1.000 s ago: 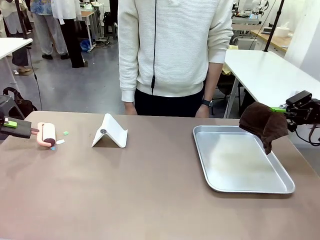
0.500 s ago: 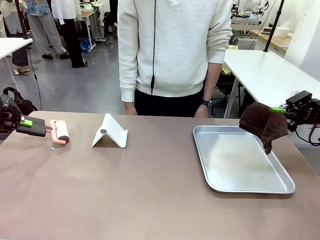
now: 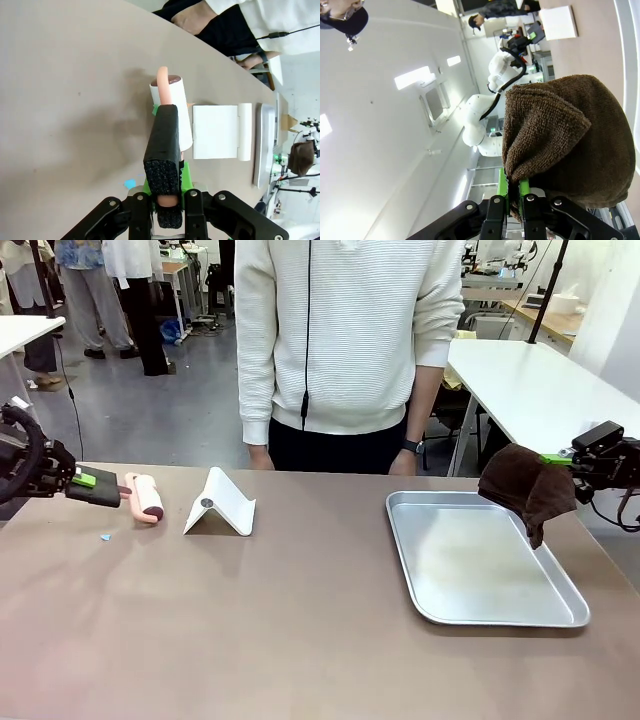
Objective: Clean the surface of the table.
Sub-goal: Clean the area not pointed to by the person.
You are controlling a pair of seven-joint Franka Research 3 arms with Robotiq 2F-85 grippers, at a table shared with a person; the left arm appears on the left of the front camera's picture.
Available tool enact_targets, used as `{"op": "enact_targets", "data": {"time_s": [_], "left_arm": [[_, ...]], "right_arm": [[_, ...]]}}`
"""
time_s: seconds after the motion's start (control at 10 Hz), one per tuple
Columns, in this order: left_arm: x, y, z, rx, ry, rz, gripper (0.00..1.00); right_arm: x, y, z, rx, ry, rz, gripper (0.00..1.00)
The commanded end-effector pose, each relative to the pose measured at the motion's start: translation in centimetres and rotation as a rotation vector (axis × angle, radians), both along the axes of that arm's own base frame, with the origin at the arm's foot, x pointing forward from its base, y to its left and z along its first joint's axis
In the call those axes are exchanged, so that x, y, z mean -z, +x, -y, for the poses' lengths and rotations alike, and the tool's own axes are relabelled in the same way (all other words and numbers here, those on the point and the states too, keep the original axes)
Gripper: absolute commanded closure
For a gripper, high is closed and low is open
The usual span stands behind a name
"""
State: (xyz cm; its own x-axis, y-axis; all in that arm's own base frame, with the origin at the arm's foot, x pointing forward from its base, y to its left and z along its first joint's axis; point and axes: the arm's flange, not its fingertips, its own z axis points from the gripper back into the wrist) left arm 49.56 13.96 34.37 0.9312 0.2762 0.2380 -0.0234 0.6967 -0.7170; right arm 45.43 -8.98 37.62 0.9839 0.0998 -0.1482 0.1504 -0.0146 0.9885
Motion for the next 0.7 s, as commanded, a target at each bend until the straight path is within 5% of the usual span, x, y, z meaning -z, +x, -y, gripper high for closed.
{"op": "enact_targets", "data": {"time_s": [0.0, 0.6], "left_arm": [[1.7, -0.9, 1.1, 0.05, -0.026, -0.014, 0.78], [-3.6, -6.0, -4.8, 0.179, -0.343, 0.197, 0.78]], "right_arm": [[-0.8, -0.2, -0.1, -0.001, 0.001, -0.017, 0.91], [-0.8, -0.2, -0.1, -0.001, 0.001, -0.017, 0.91]]}}
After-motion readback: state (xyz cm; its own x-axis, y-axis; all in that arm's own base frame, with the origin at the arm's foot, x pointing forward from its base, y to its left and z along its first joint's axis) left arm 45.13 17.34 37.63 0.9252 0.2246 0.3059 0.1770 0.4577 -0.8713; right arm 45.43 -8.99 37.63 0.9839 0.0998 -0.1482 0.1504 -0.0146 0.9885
